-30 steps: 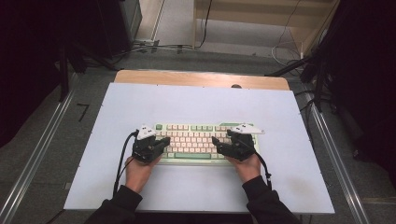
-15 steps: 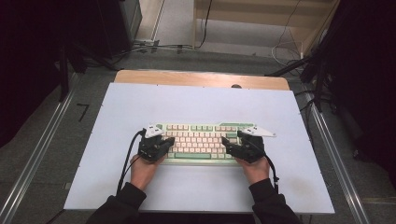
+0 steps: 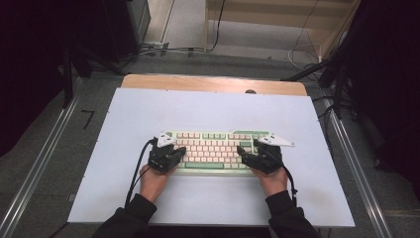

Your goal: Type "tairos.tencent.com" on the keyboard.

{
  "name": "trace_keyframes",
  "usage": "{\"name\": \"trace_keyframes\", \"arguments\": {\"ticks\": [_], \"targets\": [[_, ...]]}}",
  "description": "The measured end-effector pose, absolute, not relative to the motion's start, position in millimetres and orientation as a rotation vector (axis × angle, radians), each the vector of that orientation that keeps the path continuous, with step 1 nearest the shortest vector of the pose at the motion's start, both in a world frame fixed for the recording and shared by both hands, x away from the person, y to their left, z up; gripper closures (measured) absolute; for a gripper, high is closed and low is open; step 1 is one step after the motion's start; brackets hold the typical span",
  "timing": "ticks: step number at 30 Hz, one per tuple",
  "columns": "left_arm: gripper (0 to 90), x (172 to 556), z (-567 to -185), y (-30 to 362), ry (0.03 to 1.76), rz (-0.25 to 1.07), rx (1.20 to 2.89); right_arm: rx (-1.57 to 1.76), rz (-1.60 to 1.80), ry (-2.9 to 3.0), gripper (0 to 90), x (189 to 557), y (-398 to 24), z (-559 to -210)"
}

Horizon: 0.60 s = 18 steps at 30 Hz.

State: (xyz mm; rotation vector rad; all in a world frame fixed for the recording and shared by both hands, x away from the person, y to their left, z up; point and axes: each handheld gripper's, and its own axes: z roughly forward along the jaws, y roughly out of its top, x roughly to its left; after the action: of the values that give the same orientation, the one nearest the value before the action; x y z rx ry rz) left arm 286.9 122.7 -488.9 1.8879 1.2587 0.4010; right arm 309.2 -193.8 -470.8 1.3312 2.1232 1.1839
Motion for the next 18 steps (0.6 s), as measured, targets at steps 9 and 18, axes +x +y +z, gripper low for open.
{"name": "trace_keyframes", "arguments": {"ticks": [9,18], "targets": [[90.0,286.9,-489.2,122.9,1.261,0.396,1.885,1.330,1.184,2.123,28.2,309.3,-194.0,-470.8],[90.0,288.9,-491.3,125.9,1.281,0.362,1.877,1.328,1.181,2.124,28.1,309.4,-194.2,-471.2]]}}
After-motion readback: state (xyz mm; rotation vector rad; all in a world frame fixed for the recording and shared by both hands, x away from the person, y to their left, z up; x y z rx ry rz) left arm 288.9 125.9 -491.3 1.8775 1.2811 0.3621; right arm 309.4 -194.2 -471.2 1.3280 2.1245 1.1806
